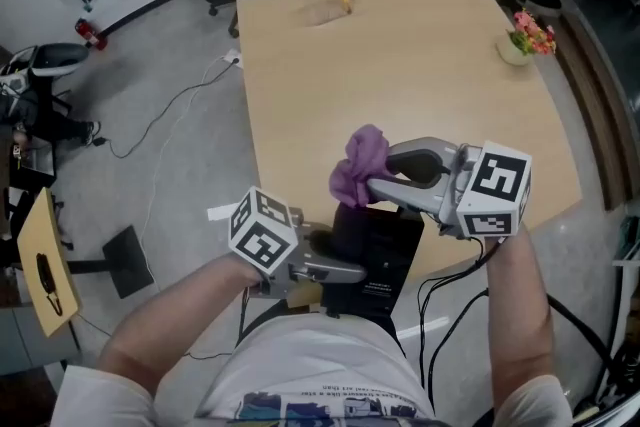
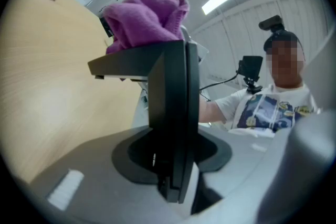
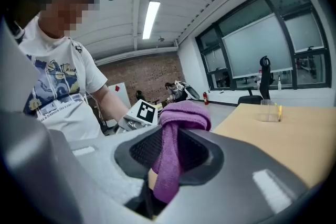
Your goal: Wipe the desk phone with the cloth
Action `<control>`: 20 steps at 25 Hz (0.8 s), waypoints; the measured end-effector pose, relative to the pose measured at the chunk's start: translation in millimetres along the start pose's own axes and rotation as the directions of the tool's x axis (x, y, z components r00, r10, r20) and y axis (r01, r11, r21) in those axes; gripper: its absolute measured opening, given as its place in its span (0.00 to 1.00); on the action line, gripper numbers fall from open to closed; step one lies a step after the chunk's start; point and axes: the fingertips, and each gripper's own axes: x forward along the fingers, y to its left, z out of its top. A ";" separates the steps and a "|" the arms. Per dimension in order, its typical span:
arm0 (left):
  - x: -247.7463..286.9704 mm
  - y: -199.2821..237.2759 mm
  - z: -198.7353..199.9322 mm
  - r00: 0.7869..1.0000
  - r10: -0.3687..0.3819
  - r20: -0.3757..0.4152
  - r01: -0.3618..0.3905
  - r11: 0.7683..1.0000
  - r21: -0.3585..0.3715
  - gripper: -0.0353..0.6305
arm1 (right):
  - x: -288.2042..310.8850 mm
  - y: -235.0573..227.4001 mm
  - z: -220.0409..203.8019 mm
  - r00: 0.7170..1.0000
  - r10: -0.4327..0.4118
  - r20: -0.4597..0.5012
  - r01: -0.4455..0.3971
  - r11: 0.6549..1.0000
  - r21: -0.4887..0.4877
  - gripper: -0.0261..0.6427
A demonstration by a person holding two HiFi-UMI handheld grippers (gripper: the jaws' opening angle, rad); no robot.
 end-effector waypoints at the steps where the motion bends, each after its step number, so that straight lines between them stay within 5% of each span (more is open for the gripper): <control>1: -0.5 -0.2 -1.0 1.000 0.000 -0.002 0.000 1.000 0.001 0.32 | 2.3 -5.1 -4.1 1.000 -0.006 -0.009 0.006 1.000 0.007 0.18; 9: 1.4 4.3 -4.0 1.000 0.011 0.013 -0.011 1.000 0.002 0.32 | -21.0 -30.7 -11.8 0.994 -0.105 0.031 0.104 0.994 0.041 0.18; 14: -17.8 13.8 -16.0 1.000 0.011 0.020 -0.011 1.000 -0.006 0.32 | -36.0 5.6 19.8 0.986 -0.081 0.148 0.081 0.997 0.001 0.18; 20: -1.4 9.6 -3.1 1.000 -0.012 0.007 0.012 1.000 -0.007 0.32 | -65.6 29.4 20.3 0.983 -0.030 0.180 0.030 1.000 0.004 0.18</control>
